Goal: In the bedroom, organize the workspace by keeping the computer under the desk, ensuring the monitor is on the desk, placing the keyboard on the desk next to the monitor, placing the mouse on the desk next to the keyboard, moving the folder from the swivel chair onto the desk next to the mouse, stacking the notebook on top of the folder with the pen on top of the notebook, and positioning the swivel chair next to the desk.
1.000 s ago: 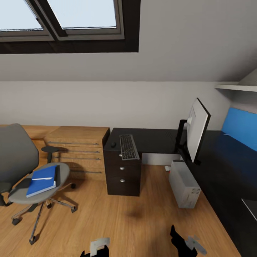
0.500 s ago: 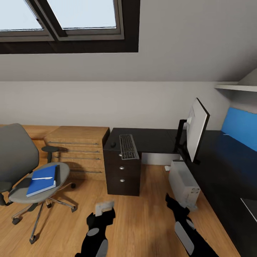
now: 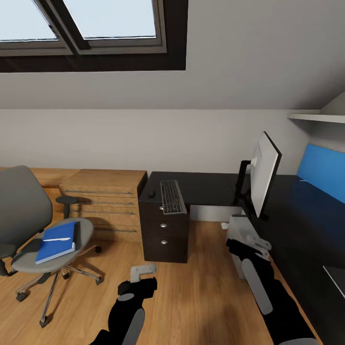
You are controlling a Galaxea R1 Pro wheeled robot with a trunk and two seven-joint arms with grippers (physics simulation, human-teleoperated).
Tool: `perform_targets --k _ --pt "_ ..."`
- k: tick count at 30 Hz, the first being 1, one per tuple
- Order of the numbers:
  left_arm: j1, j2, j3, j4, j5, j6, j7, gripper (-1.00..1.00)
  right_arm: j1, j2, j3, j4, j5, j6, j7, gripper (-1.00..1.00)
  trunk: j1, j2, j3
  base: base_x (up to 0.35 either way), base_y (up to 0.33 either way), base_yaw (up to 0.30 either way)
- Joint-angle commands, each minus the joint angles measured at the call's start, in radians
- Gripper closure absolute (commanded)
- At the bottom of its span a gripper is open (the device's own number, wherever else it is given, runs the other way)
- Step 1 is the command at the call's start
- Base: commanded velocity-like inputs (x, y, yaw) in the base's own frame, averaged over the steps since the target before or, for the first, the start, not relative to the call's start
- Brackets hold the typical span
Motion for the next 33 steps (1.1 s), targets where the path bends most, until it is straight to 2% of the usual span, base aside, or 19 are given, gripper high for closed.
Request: perform_targets --k 1,6,10,15,22,30,33 --pt "-0.001 0.002 -0.001 0.011 0.01 -0.001 0.01 -1.0 0.001 0.0 0.001 -0.009 -0.009 0.007 -0.011 -1.0 0.0 -0.001 -0.001 0.0 0.0 0.0" --pt "-0.003 0.043 0.0 0.096 0.01 -0.054 0.007 -1.0 0.014 0.005 0.016 0.003 -0.008 0.014 -0.016 -1.0 0.0 -0.001 -0.001 -0.006 0.0 0.0" --pt "-0.003 0.055 0.01 0.113 0.01 -0.067 0.005 -1.0 0.016 0.003 0.017 0.006 -0.007 0.014 -0.017 -1.0 0.0 -0.001 -0.001 -0.137 -0.038 0.0" --pt "-0.003 0.058 0.024 0.117 0.009 -0.072 0.004 -1.0 0.016 0.001 0.015 0.007 -0.007 0.014 -0.016 -1.0 0.0 -0.001 -0.001 -0.292 -0.086 -0.091" --pt "-0.003 0.057 0.025 0.119 0.01 -0.074 0.006 -1.0 0.017 0.0 0.015 0.006 -0.004 0.014 -0.016 -1.0 0.0 -0.001 -0.004 -0.321 -0.109 -0.139" --pt "-0.003 0.057 0.025 0.119 0.009 -0.074 0.006 -1.0 0.017 -0.013 0.018 -0.001 0.01 0.014 -0.015 -1.0 0.0 -0.001 -0.005 -0.264 -0.22 -0.004" --pt "-0.003 0.058 0.025 0.12 0.008 -0.076 0.007 -1.0 0.017 -0.017 0.018 -0.012 0.029 0.014 -0.016 -1.0 0.0 -0.001 -0.005 -0.116 -0.305 0.0"
